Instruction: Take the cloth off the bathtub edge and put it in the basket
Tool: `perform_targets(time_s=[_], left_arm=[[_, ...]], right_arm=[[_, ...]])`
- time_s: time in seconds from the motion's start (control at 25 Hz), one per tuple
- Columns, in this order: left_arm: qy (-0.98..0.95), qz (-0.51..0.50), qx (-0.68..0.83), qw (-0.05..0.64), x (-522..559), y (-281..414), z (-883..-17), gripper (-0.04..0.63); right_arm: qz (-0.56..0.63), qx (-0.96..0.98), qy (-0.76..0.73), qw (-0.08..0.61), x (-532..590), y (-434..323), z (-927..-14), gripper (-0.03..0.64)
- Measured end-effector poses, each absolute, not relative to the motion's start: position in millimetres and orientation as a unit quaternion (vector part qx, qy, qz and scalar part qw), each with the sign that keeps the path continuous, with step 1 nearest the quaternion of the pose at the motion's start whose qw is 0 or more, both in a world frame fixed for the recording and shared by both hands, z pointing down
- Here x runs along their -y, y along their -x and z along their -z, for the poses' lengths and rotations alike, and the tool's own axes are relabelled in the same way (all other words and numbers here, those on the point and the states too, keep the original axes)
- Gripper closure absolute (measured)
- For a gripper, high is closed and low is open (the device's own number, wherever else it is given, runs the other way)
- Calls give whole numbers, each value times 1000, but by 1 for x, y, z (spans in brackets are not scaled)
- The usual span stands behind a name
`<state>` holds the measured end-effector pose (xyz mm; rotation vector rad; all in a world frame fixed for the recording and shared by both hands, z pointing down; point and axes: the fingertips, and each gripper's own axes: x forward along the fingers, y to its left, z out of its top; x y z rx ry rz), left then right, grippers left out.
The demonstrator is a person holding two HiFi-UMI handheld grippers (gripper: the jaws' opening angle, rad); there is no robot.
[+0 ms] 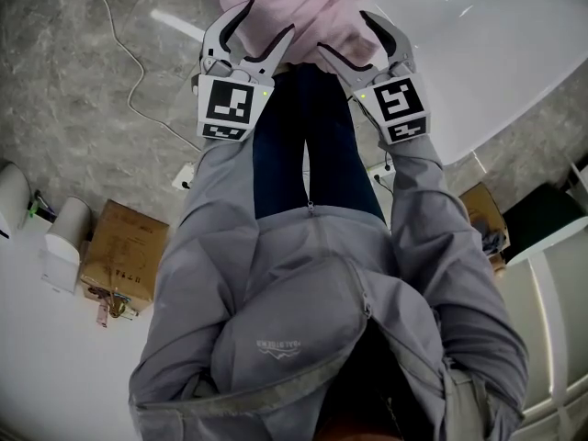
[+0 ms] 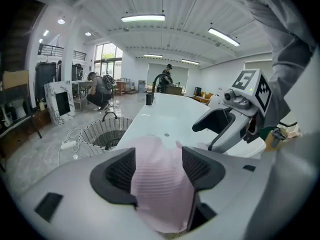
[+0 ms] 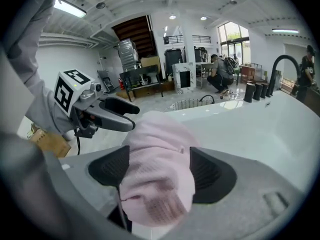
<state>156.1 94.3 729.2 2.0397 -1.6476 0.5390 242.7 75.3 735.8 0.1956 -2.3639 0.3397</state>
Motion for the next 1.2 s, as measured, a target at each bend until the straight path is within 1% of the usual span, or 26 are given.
perform_targets(time_s=[0.08,0.12,0.24,0.4,0.64,0.84,0.92,0.96,1.0,1.16,1.2], left_arm=[[-742,-222,584,242,-98,-153,-744,284],[-742,-239,574,249,-102,-153,-750,266],[-739,-286,552,261,-108,-154,-766,232],[-737,-323,529,269,-107,-158,-784,221],[-726,-359,524,263,-106,-161,-795,222],[-727,-359,523,264,-107,-165,-796,224],[-725,-357,522,272,-108,-167,-796,224],[-725,-355,522,277,-108,-168,-796,224],[-725,-353,519,283,-108,-170,-796,224],[-726,-340,503,322,-113,-182,-792,234],[-725,-339,501,330,-115,-185,-791,260]], right_arm=[[-134,912,-72,381,-78,-245,-748,203],[-136,908,-71,391,-80,-248,-753,178],[-147,888,-61,431,-84,-261,-770,146],[-179,858,-40,481,-88,-271,-799,137],[-247,819,1,518,-103,-266,-831,137],[-232,814,24,533,-110,-259,-832,141],[-220,818,28,531,-112,-255,-824,203],[-214,821,28,529,-113,-253,-818,282],[-207,824,25,527,-113,-250,-811,342],[-164,836,10,524,-114,-245,-785,450],[-162,838,10,521,-115,-245,-780,483]])
